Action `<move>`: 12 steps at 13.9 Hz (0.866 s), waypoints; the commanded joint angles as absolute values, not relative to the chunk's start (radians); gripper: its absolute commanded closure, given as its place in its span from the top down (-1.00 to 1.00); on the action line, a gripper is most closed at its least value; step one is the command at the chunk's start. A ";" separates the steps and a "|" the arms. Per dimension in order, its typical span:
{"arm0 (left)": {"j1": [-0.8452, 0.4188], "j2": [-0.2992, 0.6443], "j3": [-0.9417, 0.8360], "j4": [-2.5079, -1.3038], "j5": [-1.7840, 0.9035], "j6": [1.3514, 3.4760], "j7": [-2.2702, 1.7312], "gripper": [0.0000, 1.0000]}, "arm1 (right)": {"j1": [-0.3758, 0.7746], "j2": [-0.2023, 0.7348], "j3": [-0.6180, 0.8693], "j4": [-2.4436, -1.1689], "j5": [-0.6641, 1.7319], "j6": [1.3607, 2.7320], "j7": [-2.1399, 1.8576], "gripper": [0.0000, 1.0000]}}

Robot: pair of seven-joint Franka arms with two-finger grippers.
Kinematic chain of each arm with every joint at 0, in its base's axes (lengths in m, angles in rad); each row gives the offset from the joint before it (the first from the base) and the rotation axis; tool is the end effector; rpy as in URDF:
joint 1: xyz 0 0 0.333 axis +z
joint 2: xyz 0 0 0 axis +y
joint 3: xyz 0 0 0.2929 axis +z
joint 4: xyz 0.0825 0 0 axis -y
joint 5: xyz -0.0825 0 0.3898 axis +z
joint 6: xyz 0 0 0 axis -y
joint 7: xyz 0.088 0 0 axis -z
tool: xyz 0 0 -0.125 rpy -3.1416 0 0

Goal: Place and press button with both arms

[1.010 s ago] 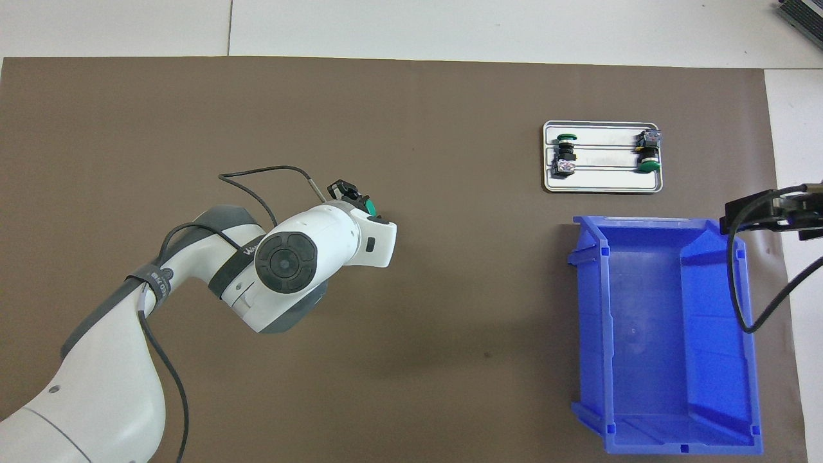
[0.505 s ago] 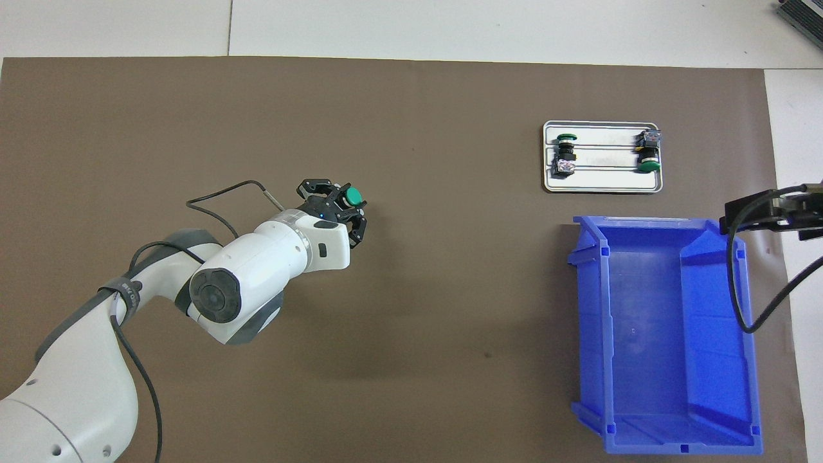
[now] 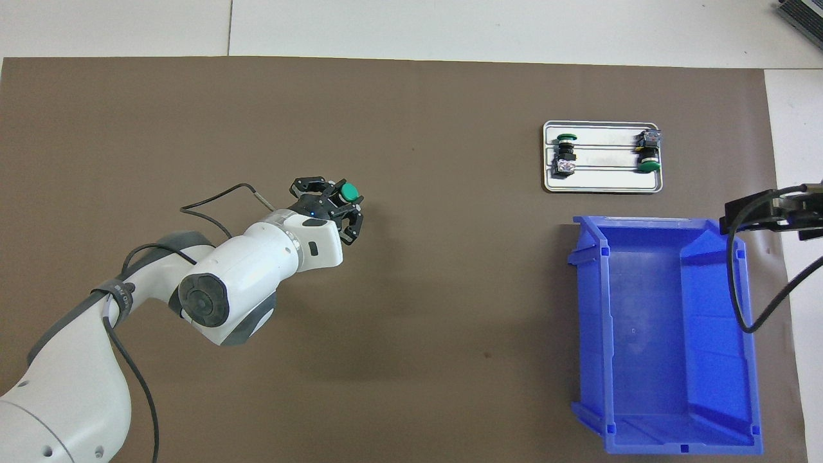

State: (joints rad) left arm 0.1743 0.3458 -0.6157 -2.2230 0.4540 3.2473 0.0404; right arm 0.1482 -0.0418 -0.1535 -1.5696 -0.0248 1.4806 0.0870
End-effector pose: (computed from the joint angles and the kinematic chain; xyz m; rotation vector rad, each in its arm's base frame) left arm 0.5283 -0.2888 0.2954 2.5018 -1.1283 1.0618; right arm 0.5382 -0.0078 0.5990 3.1170 -0.1461 -0.0732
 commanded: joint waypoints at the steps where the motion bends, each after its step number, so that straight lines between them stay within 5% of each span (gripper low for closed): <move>1: 0.192 0.319 -0.643 -2.211 0.469 3.209 -0.005 -1.00 | 0.132 -0.058 -0.146 -1.583 -0.009 1.474 0.057 1.00; 6: 0.248 0.388 -0.790 -1.953 0.406 2.708 0.002 -1.00 | 0.132 -0.058 -0.147 -1.583 -0.009 1.474 0.057 1.00; 12: 0.596 0.633 -1.165 -1.862 0.313 2.517 0.008 -1.00 | 0.132 -0.058 -0.146 -1.582 -0.009 1.474 0.057 1.00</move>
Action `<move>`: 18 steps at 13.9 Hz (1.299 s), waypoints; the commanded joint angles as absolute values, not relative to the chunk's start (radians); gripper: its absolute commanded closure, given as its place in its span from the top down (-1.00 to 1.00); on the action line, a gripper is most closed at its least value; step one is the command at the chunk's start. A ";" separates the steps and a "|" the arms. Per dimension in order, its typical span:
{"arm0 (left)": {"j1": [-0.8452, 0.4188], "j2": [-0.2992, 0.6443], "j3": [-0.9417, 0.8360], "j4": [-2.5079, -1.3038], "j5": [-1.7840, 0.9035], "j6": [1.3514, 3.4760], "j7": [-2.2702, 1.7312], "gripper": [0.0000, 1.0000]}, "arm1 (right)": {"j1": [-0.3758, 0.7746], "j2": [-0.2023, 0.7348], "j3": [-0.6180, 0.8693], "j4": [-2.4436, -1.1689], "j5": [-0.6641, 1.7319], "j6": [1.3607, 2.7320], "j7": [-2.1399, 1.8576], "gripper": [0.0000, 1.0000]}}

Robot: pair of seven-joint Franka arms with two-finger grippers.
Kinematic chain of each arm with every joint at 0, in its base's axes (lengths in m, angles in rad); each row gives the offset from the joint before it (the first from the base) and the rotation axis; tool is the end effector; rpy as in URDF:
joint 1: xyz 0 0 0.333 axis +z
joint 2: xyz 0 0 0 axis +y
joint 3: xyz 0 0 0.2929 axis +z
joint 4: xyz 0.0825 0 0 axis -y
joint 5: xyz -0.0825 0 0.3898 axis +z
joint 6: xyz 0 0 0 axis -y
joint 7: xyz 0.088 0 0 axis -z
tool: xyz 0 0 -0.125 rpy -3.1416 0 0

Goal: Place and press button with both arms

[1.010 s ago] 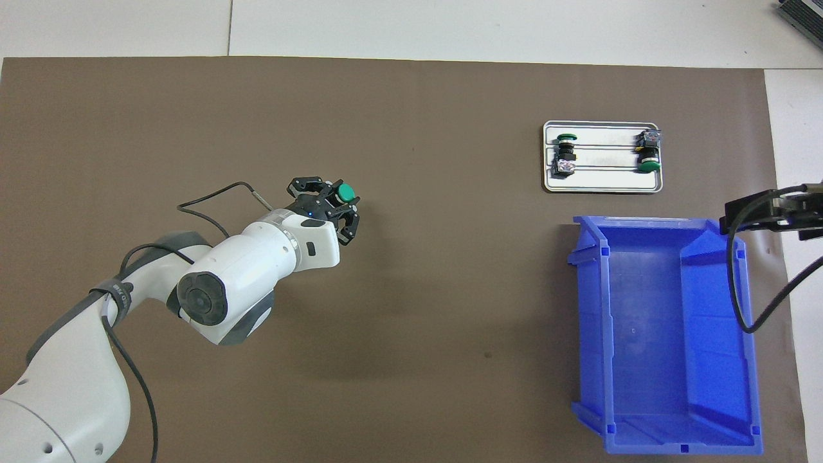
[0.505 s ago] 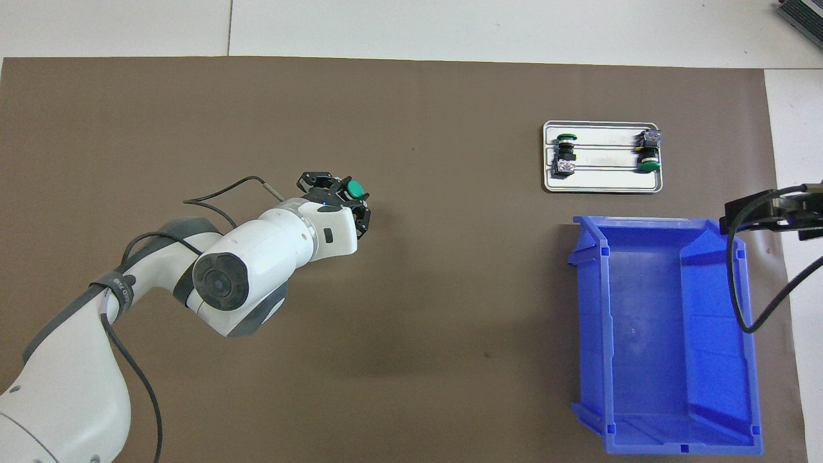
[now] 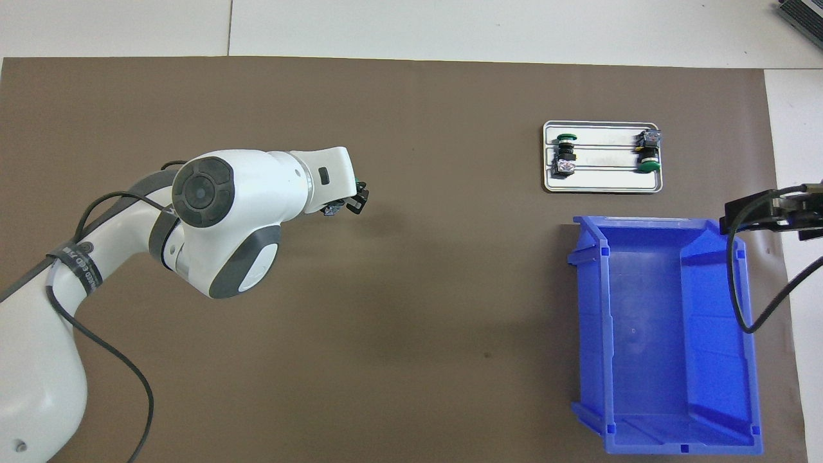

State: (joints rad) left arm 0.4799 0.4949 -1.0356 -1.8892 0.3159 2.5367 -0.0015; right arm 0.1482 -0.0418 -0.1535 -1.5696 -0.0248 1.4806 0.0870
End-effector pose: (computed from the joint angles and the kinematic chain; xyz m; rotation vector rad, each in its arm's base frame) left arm 0.5815 -0.3028 0.3602 2.6721 -0.8827 0.5071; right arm 0.5382 -0.0078 0.5990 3.1170 -0.1461 -0.0732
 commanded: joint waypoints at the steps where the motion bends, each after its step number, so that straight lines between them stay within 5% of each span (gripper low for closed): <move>1: 0.629 0.667 -1.192 -1.865 0.313 2.514 0.024 -1.00 | 0.133 -0.058 -0.146 -1.583 -0.009 1.474 0.057 1.00; 6: 0.758 0.736 -1.249 -2.031 0.310 2.680 0.120 -1.00 | 0.132 -0.058 -0.146 -1.583 -0.009 1.474 0.057 1.00; 9: 0.765 0.745 -1.244 -2.173 0.310 2.993 0.129 -1.00 | 0.133 -0.057 -0.146 -1.582 -0.009 1.474 0.057 1.00; 14: 0.752 0.840 -1.255 -2.050 0.311 2.803 0.127 -1.00 | 0.133 -0.058 -0.147 -1.583 -0.009 1.474 0.057 1.00; 18: 0.726 0.906 -1.258 -2.031 0.313 2.877 0.129 -1.00 | 0.132 -0.058 -0.146 -1.583 -0.009 1.474 0.057 1.00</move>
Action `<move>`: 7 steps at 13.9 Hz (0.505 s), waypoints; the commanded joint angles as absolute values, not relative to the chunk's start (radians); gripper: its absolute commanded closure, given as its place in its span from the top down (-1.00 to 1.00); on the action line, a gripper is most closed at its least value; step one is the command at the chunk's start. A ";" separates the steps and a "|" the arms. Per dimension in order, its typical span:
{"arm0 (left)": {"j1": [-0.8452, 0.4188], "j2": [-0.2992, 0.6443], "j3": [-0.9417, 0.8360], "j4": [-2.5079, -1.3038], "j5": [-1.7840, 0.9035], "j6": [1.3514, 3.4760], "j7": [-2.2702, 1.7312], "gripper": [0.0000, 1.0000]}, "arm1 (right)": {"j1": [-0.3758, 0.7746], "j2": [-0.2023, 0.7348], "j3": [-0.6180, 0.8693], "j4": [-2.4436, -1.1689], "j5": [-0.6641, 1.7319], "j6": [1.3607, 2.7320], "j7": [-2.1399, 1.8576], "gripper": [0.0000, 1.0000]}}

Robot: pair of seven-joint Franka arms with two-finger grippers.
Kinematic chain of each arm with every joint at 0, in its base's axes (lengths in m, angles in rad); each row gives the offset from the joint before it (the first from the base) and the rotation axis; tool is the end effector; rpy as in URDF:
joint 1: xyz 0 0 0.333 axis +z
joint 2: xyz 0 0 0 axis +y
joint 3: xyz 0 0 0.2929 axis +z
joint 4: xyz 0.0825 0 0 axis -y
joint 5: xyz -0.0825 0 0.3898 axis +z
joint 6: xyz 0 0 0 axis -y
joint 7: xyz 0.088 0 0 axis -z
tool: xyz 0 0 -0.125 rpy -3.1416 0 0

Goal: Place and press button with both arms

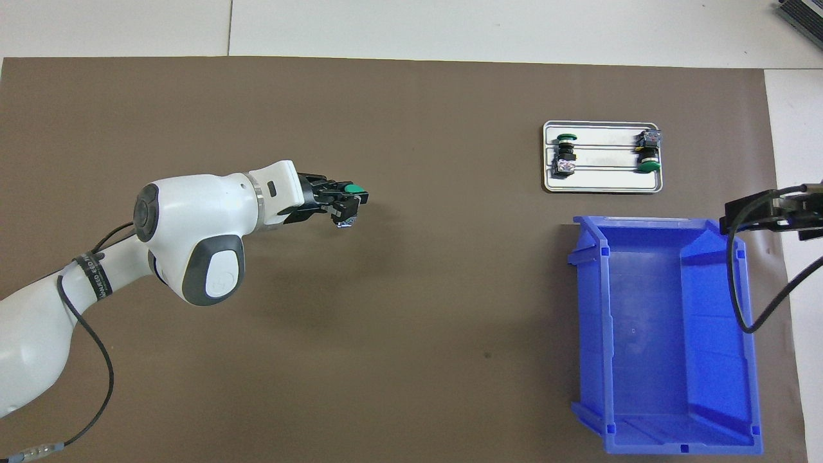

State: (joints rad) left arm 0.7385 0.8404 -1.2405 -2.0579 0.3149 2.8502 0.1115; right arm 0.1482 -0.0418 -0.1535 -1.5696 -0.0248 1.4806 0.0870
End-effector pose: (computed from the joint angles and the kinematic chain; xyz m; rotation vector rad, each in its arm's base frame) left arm 0.5725 -0.2724 0.2991 2.3200 -0.6709 0.5644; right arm 0.5382 -0.0078 0.5990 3.1170 -0.1461 -0.0732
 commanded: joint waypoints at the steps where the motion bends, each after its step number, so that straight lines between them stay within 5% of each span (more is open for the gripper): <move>1: 0.703 0.925 -1.258 -2.019 0.307 2.908 0.127 -1.00 | 0.132 -0.058 -0.147 -1.583 -0.009 1.474 0.057 1.00; 7: 0.634 1.038 -1.258 -1.997 0.294 3.071 0.130 -1.00 | 0.132 -0.058 -0.146 -1.583 -0.009 1.474 0.057 1.00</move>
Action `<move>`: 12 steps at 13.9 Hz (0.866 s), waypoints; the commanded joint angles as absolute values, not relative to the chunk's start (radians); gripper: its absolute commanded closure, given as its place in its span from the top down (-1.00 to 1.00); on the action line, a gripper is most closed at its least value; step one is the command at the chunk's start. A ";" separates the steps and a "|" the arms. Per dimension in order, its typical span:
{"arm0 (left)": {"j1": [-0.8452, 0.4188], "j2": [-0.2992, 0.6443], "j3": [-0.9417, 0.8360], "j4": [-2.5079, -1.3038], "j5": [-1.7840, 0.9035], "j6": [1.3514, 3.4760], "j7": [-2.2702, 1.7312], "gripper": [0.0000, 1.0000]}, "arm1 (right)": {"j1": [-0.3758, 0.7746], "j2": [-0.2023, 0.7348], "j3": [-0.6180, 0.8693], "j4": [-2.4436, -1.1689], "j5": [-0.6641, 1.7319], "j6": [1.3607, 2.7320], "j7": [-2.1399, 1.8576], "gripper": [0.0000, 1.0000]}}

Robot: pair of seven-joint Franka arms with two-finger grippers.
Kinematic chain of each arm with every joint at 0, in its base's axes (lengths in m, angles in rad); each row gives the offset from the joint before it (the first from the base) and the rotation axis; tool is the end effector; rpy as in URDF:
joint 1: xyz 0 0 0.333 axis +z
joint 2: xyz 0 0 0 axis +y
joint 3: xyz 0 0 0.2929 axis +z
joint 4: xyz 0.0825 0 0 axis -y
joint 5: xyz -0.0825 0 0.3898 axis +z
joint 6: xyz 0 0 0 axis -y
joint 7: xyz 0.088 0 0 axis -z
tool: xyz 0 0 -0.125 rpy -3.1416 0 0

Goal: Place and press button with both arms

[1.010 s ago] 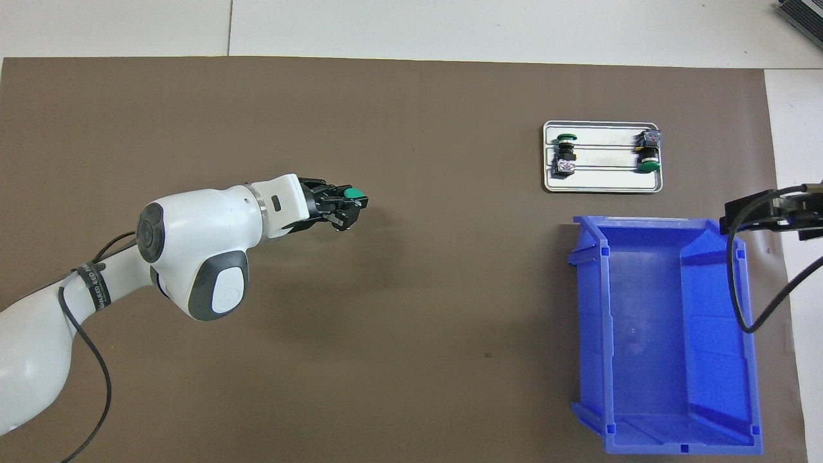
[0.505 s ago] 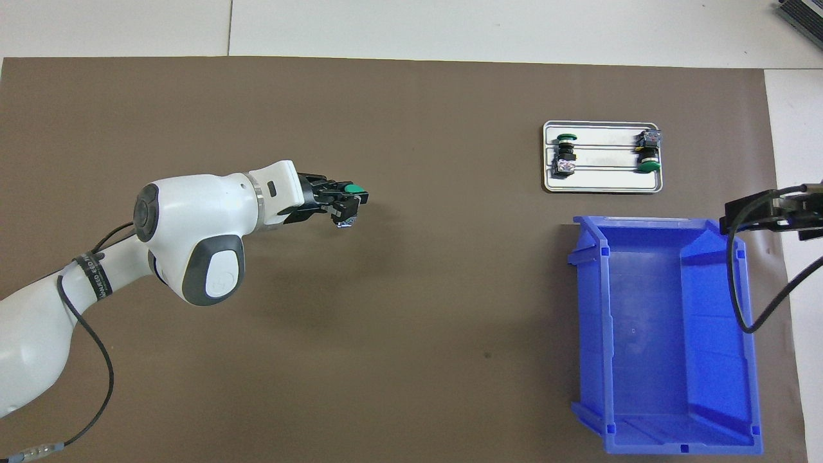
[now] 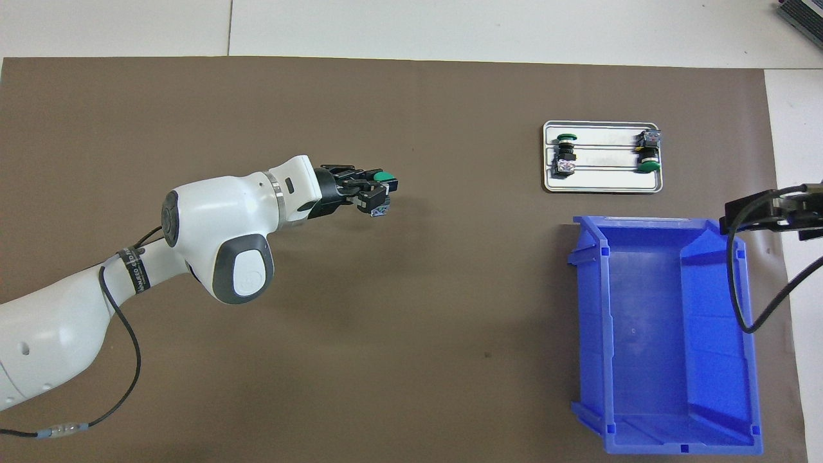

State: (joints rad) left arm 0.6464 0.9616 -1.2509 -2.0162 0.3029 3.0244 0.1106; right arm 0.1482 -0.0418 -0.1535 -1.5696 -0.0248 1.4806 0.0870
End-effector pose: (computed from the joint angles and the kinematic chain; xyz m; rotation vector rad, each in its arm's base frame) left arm 0.5727 -0.3150 0.3066 2.1564 -0.5674 0.6651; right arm 0.5382 -0.0078 0.5990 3.1170 -0.1461 -0.0732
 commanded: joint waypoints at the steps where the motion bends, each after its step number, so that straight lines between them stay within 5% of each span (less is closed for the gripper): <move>1: 0.632 1.067 -1.262 -1.997 0.301 3.082 0.132 -1.00 | 0.133 -0.058 -0.146 -1.583 -0.009 1.474 0.057 1.00; 12: 0.542 1.175 -1.269 -2.063 0.442 3.453 0.147 -1.00 | 0.133 -0.058 -0.146 -1.583 -0.009 1.474 0.057 1.00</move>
